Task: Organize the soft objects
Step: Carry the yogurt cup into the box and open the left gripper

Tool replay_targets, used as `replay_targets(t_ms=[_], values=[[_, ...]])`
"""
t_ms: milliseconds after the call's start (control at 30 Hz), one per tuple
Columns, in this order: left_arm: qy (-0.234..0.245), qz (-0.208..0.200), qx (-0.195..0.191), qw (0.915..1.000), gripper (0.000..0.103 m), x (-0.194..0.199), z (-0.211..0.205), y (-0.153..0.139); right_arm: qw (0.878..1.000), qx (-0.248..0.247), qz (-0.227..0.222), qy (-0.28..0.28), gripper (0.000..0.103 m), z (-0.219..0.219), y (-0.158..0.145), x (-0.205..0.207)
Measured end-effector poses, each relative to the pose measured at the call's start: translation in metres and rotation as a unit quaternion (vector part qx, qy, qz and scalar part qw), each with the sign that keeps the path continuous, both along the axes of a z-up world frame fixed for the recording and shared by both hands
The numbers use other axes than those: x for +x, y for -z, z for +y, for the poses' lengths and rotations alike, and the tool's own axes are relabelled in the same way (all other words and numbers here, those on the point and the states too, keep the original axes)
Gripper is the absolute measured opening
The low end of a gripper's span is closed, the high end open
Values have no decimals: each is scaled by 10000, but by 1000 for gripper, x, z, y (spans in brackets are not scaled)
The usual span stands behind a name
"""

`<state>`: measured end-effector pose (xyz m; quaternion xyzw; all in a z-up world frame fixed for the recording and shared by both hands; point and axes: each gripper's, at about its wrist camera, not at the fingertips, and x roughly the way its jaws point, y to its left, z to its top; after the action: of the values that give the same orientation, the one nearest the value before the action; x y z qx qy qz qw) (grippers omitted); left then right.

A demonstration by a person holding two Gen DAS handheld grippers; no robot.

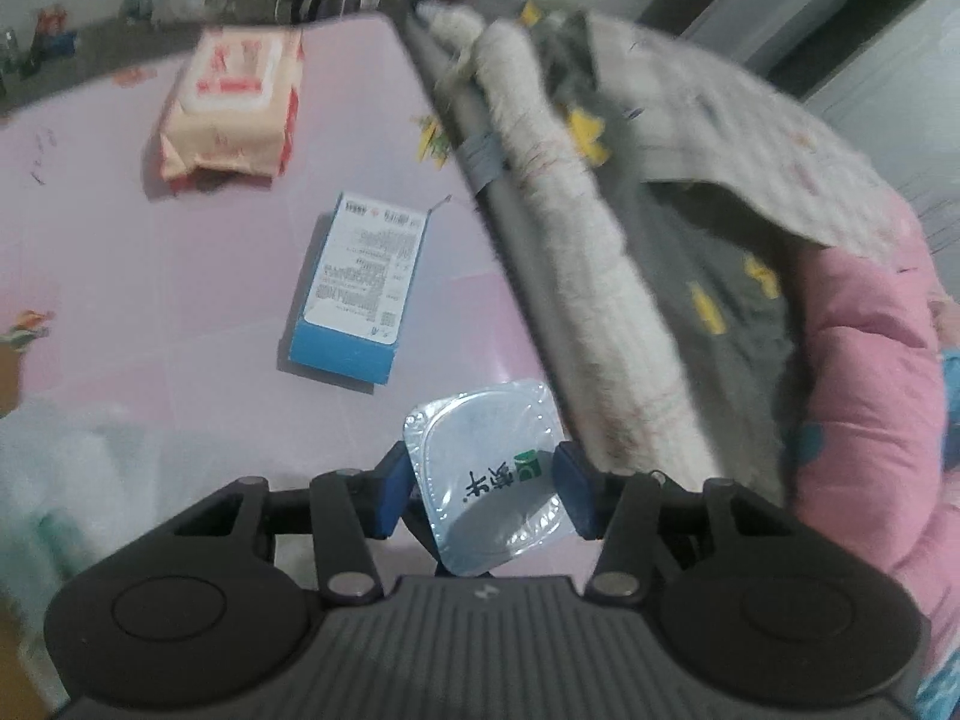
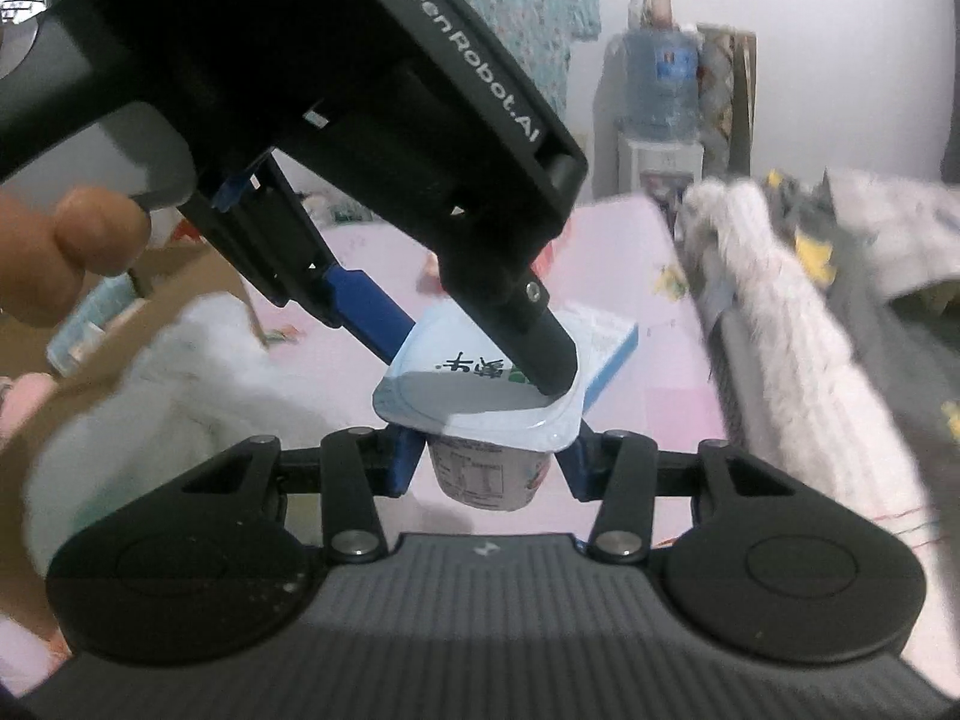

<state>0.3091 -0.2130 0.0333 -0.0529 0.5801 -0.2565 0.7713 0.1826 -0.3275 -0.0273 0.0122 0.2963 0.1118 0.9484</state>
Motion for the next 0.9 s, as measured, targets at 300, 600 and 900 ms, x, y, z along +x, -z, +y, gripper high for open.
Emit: replay_targets(t_ms=[300,600,900], values=[[-718,-868,-122,9936,51,-91,96,-82,9939,-94,-706,-841,45,68,-85,-57],[-2121,-810,-119,9738,51,-135,243,-81,9743,18,-518,-2193,45,195,-101,-74],[-3121,-26,-442,9490,52,-148,361,-2,9473,-274,494,-3153,46,311,-61,-67]])
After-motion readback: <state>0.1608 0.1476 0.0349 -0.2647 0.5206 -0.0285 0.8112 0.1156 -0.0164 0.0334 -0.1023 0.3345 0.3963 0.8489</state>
